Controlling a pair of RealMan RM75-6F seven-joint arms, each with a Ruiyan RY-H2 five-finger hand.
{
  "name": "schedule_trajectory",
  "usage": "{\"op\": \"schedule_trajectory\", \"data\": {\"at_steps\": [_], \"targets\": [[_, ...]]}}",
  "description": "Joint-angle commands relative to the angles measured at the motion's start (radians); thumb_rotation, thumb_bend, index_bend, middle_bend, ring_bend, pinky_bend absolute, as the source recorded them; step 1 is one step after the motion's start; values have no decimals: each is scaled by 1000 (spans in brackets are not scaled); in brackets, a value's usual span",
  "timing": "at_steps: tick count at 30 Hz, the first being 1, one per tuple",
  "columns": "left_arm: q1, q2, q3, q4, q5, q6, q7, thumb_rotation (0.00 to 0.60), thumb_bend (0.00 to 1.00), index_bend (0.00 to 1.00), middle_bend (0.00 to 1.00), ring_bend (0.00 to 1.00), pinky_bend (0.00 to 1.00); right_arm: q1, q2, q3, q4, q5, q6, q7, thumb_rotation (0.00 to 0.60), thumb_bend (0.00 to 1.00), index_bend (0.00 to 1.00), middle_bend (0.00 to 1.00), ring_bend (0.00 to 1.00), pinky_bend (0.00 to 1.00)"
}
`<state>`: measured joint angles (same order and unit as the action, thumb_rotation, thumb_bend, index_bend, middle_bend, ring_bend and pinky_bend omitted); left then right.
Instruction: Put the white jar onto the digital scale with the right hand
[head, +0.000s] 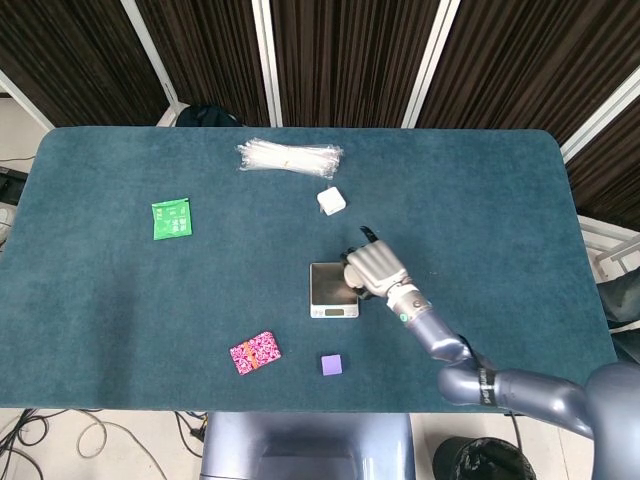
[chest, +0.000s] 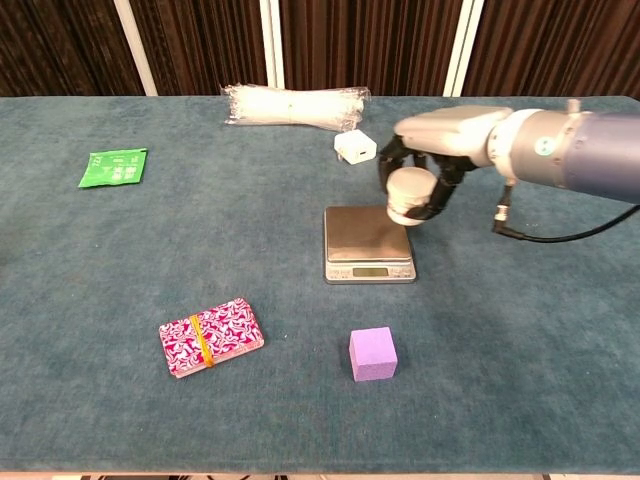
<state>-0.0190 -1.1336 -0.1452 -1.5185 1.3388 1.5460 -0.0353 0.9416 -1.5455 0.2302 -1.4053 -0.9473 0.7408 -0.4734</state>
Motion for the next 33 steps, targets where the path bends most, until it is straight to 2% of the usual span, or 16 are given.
{"op": "schedule_trajectory", "data": {"at_steps": [1, 6, 11, 16, 21, 24, 28, 33], "targets": [[0, 1, 0, 1, -1, -1, -2, 600, 739, 61, 0, 0, 0, 42, -37, 23, -3, 42, 0, -34, 600, 512, 400, 501, 531, 61], [1, 4, -2, 3, -6, -4, -13, 600, 739, 61, 0, 0, 0, 87, -68, 27, -3, 89, 6, -83, 600, 512, 400, 501, 522, 61], [2, 7, 0, 1, -7, -9, -17, 600, 739, 61, 0, 0, 0, 113, -91, 12, 6, 137, 24, -135, 600, 512, 396, 488, 469, 61], [2, 9, -2, -4, -5, -6, -18, 600, 739, 61, 0, 0, 0, 135, -92, -6, 2, 208, 17, -171, 600, 512, 322, 357, 374, 29], [3, 11, 0, -7, -7, -8, -15, 600, 739, 61, 0, 0, 0, 148, -89, -21, 4, 247, 24, -195, 600, 513, 289, 308, 339, 20], [4, 11, -1, -7, -8, -6, -13, 600, 739, 61, 0, 0, 0, 152, -77, -34, -5, 276, 13, -198, 600, 506, 233, 250, 257, 4], [4, 10, 0, -6, -7, -5, -12, 600, 739, 61, 0, 0, 0, 160, -59, -43, -25, 312, -4, -200, 600, 430, 107, 107, 95, 0], [4, 9, 0, -7, -5, -2, -6, 600, 739, 61, 0, 0, 0, 174, -15, -48, -79, 356, 30, -222, 600, 391, 12, 24, 30, 0]]}}
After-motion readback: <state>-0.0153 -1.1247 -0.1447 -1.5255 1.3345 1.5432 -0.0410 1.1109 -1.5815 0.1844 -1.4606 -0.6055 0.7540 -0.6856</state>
